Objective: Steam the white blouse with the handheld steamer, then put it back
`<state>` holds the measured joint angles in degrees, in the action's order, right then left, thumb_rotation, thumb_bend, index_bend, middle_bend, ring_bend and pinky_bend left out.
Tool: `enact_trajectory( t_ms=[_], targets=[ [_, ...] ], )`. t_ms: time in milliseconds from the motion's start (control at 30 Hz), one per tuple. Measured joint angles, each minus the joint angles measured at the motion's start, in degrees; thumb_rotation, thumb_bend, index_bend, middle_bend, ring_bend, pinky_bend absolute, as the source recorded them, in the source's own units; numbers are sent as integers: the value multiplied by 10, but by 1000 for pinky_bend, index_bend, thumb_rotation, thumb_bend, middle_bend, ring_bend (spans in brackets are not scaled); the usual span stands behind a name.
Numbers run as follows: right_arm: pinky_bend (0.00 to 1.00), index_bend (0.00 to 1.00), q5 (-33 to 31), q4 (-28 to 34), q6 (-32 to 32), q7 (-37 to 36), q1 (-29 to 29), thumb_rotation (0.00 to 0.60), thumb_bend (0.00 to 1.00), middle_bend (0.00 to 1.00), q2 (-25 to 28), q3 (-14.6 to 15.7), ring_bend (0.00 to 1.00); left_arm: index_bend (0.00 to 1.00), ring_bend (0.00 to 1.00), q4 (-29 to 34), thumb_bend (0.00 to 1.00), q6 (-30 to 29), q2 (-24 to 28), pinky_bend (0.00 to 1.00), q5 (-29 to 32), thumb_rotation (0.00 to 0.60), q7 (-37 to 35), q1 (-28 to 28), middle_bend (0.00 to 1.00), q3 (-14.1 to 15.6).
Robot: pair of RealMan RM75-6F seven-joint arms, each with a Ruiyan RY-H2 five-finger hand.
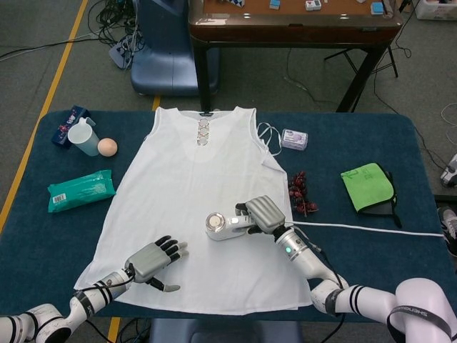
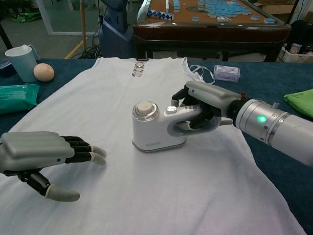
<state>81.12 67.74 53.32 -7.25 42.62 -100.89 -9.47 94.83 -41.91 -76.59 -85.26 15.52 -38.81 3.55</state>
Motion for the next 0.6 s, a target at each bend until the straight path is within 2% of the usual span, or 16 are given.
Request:
enact_trajectory(
  t_ms=[267, 600],
  targets=[
    [786, 814, 13, -3, -7, -7, 8, 600, 503, 816, -13, 16, 820, 58, 0, 2, 130, -9, 2, 0, 2, 51, 1, 1, 0, 8],
    [786, 814, 34, 42, -6, -12, 1, 600, 504, 816, 4, 47, 820, 58, 0, -1, 130, -14, 1, 0, 2, 52, -2, -1, 0, 15]
  ],
)
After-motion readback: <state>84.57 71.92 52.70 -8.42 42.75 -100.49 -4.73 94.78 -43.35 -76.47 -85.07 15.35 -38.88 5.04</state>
